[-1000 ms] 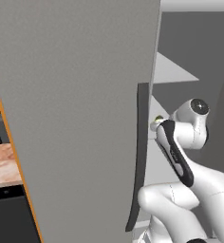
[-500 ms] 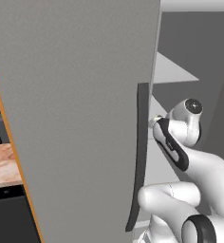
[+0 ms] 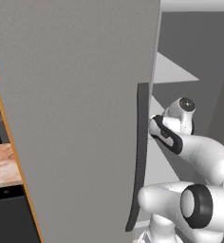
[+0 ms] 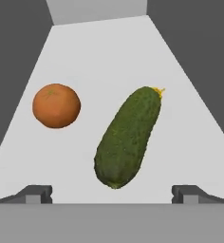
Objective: Take the garlic, cucumber, and tangerine from the freezer and place them in the bowl on the counter.
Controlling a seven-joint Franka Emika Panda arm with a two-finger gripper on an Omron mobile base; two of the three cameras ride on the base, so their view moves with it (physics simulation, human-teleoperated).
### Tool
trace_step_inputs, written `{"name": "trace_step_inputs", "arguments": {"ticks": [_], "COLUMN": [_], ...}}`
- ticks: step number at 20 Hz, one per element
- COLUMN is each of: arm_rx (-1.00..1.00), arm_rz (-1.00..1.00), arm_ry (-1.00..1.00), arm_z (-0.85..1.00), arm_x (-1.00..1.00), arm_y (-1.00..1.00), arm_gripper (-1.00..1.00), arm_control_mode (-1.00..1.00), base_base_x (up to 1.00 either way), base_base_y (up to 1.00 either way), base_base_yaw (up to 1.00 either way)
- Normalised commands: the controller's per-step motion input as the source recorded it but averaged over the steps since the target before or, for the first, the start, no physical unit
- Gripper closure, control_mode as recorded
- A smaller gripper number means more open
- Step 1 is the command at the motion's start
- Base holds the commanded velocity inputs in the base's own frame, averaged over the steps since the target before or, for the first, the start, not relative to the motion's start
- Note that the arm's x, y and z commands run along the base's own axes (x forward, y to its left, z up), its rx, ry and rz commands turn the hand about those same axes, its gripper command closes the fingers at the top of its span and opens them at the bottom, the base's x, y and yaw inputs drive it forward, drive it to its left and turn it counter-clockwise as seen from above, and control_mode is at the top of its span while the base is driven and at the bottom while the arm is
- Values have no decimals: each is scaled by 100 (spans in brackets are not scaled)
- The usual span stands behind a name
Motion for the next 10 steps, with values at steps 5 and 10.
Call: {"name": "trace_step_inputs", "arguments": {"ticks": [5,10], "arm_rx": [0,0], "arm_rz": [0,0], "arm_ry": [0,0], "arm_z": [-32,-24], "arm_x": [28,26], "arm_y": [-1,0], "arm_gripper": [-100,-100], "arm_control_mode": [-100,-100], "base_base_x": [0,0], "base_base_y": [0,0], "base_base_yaw": [0,0]}}
